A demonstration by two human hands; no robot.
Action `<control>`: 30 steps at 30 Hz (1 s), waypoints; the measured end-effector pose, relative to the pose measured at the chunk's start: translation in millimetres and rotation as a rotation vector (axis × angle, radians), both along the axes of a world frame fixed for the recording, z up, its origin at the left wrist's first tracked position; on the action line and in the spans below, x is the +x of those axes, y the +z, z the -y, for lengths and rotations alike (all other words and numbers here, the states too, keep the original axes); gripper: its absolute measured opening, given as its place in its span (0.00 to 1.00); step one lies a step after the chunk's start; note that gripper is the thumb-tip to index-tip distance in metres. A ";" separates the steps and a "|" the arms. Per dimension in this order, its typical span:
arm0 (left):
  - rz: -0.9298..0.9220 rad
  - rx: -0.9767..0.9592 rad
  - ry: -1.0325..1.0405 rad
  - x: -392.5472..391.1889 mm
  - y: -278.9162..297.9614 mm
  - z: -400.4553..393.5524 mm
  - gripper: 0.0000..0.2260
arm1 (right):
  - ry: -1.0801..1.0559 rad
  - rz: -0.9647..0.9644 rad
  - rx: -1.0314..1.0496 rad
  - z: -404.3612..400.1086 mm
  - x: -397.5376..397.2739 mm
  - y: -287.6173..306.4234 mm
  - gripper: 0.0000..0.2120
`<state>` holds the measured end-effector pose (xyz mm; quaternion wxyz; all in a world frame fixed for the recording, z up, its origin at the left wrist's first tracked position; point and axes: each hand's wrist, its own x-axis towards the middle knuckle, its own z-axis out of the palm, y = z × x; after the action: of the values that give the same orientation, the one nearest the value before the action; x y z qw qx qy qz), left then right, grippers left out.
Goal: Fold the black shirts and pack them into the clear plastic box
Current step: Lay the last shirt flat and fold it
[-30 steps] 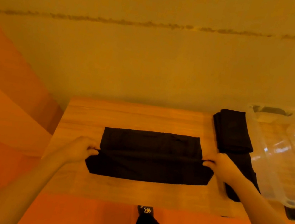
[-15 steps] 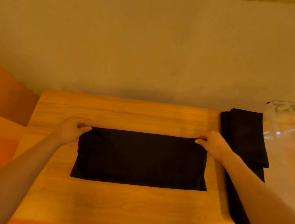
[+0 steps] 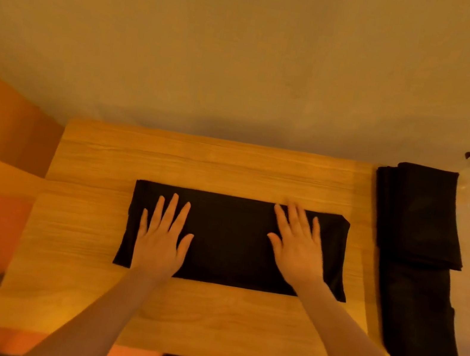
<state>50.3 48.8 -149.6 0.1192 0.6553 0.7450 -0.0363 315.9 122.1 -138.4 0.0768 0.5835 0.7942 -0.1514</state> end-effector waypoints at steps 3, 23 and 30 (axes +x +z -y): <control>-0.031 -0.034 -0.044 -11.2 0.7 -12.0 0.26 | -0.070 -0.004 0.015 -1.4 27.3 -2.1 0.35; -0.053 -0.044 -0.005 66.6 9.4 -63.2 0.30 | 0.125 0.017 0.030 19.6 48.2 -5.1 0.27; -0.158 -0.042 -0.427 52.0 27.8 -81.4 0.30 | -0.375 -0.322 -0.125 108.1 -8.5 6.6 0.29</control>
<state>102.4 130.2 -121.8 0.0638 0.7906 0.5956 -0.1275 307.3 14.0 -131.9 -0.0439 0.6830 0.6632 -0.3028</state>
